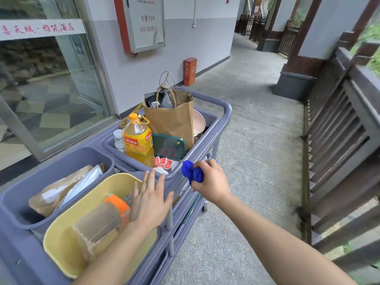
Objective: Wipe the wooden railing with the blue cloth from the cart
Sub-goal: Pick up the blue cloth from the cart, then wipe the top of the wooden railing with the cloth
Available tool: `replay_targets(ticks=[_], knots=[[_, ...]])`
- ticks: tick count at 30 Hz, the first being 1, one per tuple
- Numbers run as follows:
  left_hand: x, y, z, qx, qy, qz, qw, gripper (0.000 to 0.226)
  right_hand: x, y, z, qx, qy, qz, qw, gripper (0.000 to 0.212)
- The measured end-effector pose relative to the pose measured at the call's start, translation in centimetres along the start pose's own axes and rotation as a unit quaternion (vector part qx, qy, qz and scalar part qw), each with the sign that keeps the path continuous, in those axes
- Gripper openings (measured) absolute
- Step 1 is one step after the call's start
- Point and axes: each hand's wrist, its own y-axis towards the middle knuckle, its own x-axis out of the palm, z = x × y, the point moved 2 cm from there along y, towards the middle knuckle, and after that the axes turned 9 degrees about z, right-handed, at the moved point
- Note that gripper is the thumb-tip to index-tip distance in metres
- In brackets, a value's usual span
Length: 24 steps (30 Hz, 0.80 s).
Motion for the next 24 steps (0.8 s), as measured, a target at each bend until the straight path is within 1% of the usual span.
replay_targets(ticks=[4, 11, 16, 19, 24], knots=[[-1.4, 1.1, 3.0, 0.061, -0.021, 0.018, 0.998, 0.068, -4.1, -2.0, 2.3, 0.056, -0.008, 0.038, 0.998, 0.046], [-1.3, 1.1, 11.2, 0.178, -0.046, -0.005, 0.983, 0.070, -12.0, -8.8, 6.5, 0.138, -0.076, 0.109, 0.981, 0.045], [-1.6, 0.0, 18.6, 0.246, -0.082, -0.006, 0.966, 0.069, -17.3, -13.8, 9.6, 0.159, -0.162, 0.140, 0.964, 0.046], [-1.6, -1.0, 23.3, 0.287, -0.107, -0.010, 0.952, 0.073, -20.4, -16.6, 11.6, 0.189, -0.184, 0.168, 0.950, 0.046], [-1.3, -2.8, 31.9, 0.361, -0.118, -0.028, 0.925, 0.068, -25.9, -21.3, 14.7, 0.252, -0.199, 0.230, 0.919, 0.040]])
